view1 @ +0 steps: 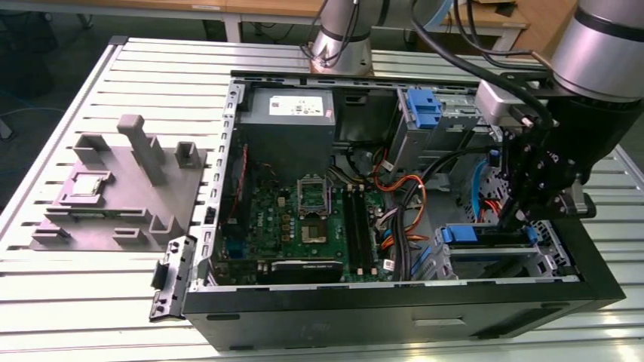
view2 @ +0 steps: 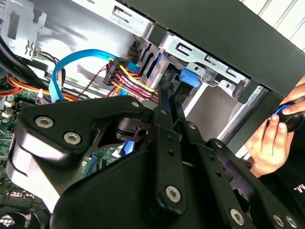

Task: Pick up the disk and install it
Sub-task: 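Insert the first disk wire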

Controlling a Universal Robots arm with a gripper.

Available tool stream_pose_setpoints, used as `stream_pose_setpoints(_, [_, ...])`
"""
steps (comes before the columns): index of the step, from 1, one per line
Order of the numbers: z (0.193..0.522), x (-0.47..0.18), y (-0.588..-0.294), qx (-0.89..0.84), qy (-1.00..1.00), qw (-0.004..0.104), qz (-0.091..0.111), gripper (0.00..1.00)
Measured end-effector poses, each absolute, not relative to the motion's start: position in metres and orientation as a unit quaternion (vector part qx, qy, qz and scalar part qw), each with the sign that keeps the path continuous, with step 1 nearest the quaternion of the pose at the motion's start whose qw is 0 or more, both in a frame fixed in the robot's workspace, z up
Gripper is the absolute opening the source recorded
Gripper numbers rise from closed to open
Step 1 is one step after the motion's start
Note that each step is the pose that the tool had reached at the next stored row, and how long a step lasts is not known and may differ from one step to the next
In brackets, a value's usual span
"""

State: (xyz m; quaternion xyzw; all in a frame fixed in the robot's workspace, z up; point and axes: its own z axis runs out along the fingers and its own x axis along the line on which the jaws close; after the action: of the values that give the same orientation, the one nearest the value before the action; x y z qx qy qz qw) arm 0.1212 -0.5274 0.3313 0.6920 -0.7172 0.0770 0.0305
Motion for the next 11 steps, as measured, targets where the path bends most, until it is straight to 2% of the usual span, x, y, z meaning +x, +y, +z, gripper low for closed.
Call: stream_pose_setpoints(11, [0.3330, 0.1214, -0.5275, 0.692, -0.718, 0.030, 0.076, 0.17])
